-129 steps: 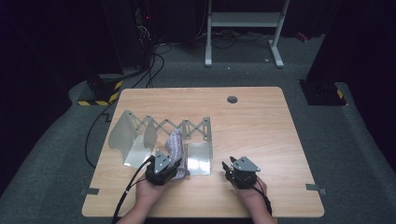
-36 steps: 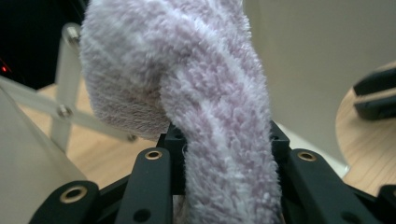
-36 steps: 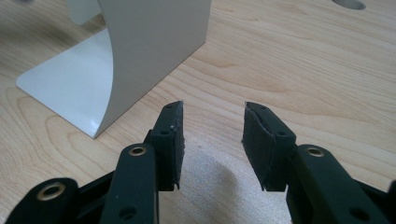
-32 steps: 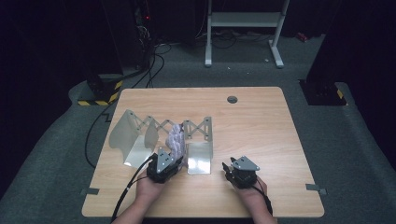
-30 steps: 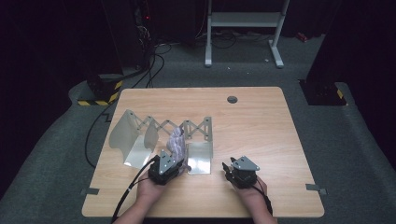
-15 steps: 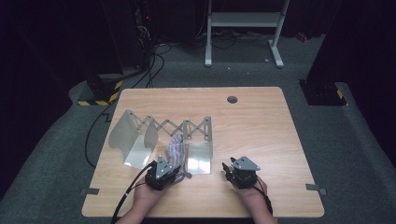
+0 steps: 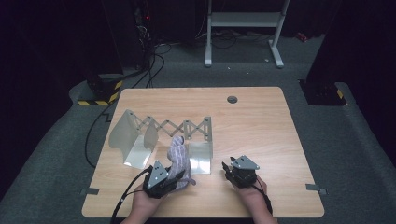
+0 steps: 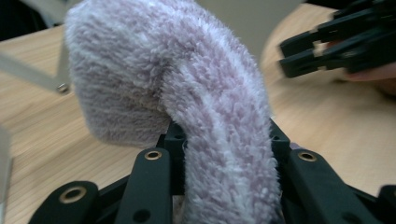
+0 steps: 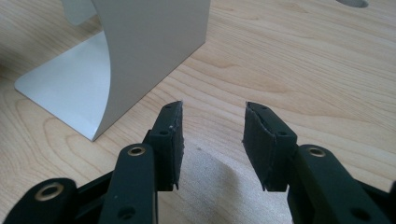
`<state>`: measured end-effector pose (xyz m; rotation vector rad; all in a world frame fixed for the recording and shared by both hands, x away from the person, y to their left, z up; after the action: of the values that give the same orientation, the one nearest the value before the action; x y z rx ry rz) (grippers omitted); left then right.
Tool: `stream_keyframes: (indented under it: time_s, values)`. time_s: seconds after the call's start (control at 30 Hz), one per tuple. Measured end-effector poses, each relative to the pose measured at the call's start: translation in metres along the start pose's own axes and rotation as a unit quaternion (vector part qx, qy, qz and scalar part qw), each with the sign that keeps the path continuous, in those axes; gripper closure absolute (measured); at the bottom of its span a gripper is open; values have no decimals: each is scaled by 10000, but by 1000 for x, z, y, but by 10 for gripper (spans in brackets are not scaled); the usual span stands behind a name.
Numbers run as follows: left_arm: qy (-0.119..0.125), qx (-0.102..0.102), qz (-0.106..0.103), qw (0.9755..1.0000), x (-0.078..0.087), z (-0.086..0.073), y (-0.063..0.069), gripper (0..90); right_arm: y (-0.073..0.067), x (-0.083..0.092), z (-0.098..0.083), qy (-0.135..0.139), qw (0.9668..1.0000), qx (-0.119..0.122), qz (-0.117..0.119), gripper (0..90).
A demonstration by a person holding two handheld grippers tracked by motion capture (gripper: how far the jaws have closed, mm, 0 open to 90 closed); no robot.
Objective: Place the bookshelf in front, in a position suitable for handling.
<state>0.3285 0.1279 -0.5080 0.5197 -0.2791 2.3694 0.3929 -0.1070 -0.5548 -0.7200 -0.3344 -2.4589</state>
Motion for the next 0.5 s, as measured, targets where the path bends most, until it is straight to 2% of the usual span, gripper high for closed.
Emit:
stream_keyframes:
  time_s: [0.03,0.07,0.1,0.2,0.3,0.33,0.37,0.47,0.5]
  values:
    - [0,0,0,10000,0,0,0,645,0,0,0,-1,10000,1,5,580]
    - [0,-139,-145,9998,-1,1,13,646,-1,-1,0,-3,10000,21,9,580]
    - [0,-139,-145,9998,-1,1,13,645,-1,-1,0,-3,10000,21,9,580]
    - [-109,-438,-341,9984,-6,0,32,646,-1,-1,0,-1,10000,20,16,580]
    - [-156,-491,-277,9983,-10,-2,32,646,-1,0,0,1,10000,14,19,579]
    - [-150,-401,-189,9989,-13,-1,26,646,-1,0,0,0,10000,14,17,580]
    - [-150,-401,-189,9989,-13,-1,26,645,-1,0,0,0,10000,14,17,580]
    - [-157,-196,78,9997,-16,-2,5,646,-1,0,0,4,10000,29,10,579]
    - [-157,-196,78,9997,-16,-2,5,646,-1,0,0,4,10000,29,10,579]
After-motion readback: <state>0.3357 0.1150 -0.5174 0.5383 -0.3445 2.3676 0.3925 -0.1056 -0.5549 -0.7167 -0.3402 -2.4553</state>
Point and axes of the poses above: each handheld gripper's, and its own axes: x roughly backward along the jaws, z roughly out of its top, y roughly to its right, the point moved 6 cm from there along -x, roughly forward along the jaws, and after that the axes turned 1 degree about z, right-handed, at the moved point
